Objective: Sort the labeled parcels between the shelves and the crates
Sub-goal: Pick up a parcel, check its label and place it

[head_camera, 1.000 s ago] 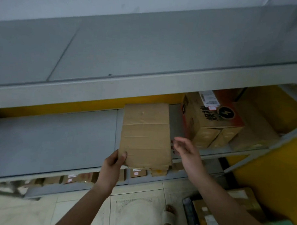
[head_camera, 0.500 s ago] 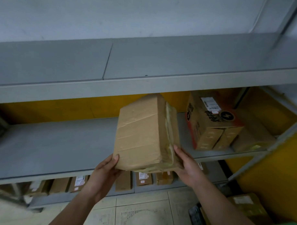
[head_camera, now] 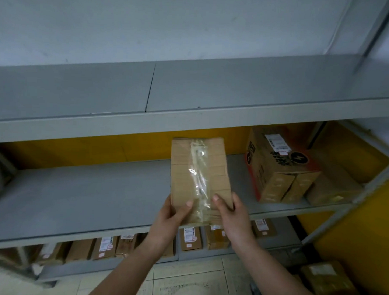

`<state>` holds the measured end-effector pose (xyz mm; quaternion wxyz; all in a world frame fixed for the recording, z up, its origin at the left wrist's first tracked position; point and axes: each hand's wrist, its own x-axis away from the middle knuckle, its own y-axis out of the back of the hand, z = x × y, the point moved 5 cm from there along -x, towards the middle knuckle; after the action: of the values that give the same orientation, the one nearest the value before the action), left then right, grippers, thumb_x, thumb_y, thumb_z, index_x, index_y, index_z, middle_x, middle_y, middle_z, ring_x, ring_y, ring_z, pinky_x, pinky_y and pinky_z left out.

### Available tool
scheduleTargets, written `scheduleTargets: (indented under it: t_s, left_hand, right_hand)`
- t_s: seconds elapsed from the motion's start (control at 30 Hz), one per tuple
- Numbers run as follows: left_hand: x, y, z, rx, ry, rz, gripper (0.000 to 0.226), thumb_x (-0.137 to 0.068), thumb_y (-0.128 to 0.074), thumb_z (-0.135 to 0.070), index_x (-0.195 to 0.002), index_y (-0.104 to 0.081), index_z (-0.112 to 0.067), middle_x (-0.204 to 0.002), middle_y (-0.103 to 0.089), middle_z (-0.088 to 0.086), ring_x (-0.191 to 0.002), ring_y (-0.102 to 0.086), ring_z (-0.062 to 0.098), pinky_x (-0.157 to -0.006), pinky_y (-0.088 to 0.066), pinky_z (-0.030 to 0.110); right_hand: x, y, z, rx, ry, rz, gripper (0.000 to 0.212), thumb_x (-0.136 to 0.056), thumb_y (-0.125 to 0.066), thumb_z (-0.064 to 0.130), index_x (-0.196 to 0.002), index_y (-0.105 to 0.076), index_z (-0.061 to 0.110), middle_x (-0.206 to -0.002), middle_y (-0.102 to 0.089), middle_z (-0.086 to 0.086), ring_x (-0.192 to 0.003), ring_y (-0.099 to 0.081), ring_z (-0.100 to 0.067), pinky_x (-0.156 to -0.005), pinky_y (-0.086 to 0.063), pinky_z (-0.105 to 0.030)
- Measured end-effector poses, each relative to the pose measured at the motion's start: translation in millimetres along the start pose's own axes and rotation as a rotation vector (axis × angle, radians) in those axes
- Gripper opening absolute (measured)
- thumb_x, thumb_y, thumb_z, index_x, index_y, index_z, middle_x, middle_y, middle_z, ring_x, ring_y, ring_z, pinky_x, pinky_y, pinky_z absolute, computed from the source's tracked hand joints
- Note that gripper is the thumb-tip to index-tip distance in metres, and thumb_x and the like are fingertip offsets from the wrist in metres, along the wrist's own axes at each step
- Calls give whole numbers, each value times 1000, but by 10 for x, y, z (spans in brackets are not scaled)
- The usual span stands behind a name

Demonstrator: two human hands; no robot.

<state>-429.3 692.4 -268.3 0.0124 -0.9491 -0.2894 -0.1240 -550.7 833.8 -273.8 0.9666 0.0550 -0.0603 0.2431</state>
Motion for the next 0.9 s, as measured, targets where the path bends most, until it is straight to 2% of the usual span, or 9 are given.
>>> scheduleTargets:
  t_s: [0.07,0.13,0.23,0.3,0.4,0.5,0.63,0.77,0.9]
  left_hand:
    - [-57,32,120,-3,4,-112,37,-96,-62,-40,-132,-56,-31,-118,-73,-6,-105,-71,9,-93,-57,32]
    - [-59,90,178,11,10,-145,32,-97,-61,-38,-128,-59,-30,-116,-74,-6,-107,-70,12,-95,-55,33]
    - [-72,187,223,86,46,-140,31,-98,-60,-33,-129,-60,-27,-116,-74,-4,-109,-70,14,-98,-52,34]
    - [-105,267,280,189,93,-137,33,-98,-61,-29,-130,-60,-21,-117,-75,2,-111,-70,21,-100,-50,38]
    - [-132,374,406,387,184,-109,35,-99,-58,-21,-130,-61,-5,-120,-73,14,-112,-70,29,-93,-54,38]
    - [-71,414,490,515,258,-44,35,-99,-54,-17,-128,-62,0,-124,-70,21,-108,-70,30,-85,-61,35]
    - [-56,435,515,566,269,5,39,-98,-51,-17,-130,-59,3,-128,-66,24,-113,-66,32,-97,-57,38]
    - [-56,516,452,478,260,-13,35,-101,-48,-18,-127,-61,1,-121,-69,21,-111,-64,31,-106,-49,46]
    - [-137,630,227,20,63,-174,33,-103,-51,-30,-135,-56,-21,-135,-61,7,-118,-61,22,-101,-48,40]
  right_hand:
    - [82,-79,38,57,43,41,30,-98,-58,37,-128,-56,39,-108,-70,21,-93,-63,15,-71,-49,-3]
    - [124,-98,40,71,56,82,32,-100,-54,36,-131,-50,46,-111,-67,24,-92,-61,19,-69,-45,1]
    - [133,-79,15,6,3,152,36,-99,-51,43,-132,-45,56,-115,-65,28,-102,-64,9,-88,-53,-17]
    - [109,-5,-15,-9,-32,163,39,-95,-52,53,-134,-48,55,-112,-65,33,-106,-63,5,-98,-51,-30]
    - [19,227,-36,-23,-65,27,44,-84,-54,69,-124,-59,52,-121,-65,25,-115,-61,-6,-97,-47,-35]
    - [-41,370,-128,-38,-165,-58,47,-87,-64,54,-130,-59,37,-127,-63,10,-113,-58,-12,-91,-44,-34]
    - [4,234,-338,-120,-378,159,41,-76,-76,50,-113,-68,34,-112,-74,4,-110,-65,-22,-104,-45,-49]
    - [7,214,-338,-130,-282,141,34,-78,-77,45,-110,-72,36,-111,-75,9,-114,-64,-20,-106,-45,-53]
    - [-42,197,-191,-143,-181,79,29,-84,-75,36,-111,-70,29,-101,-77,11,-101,-70,-13,-91,-54,-36]
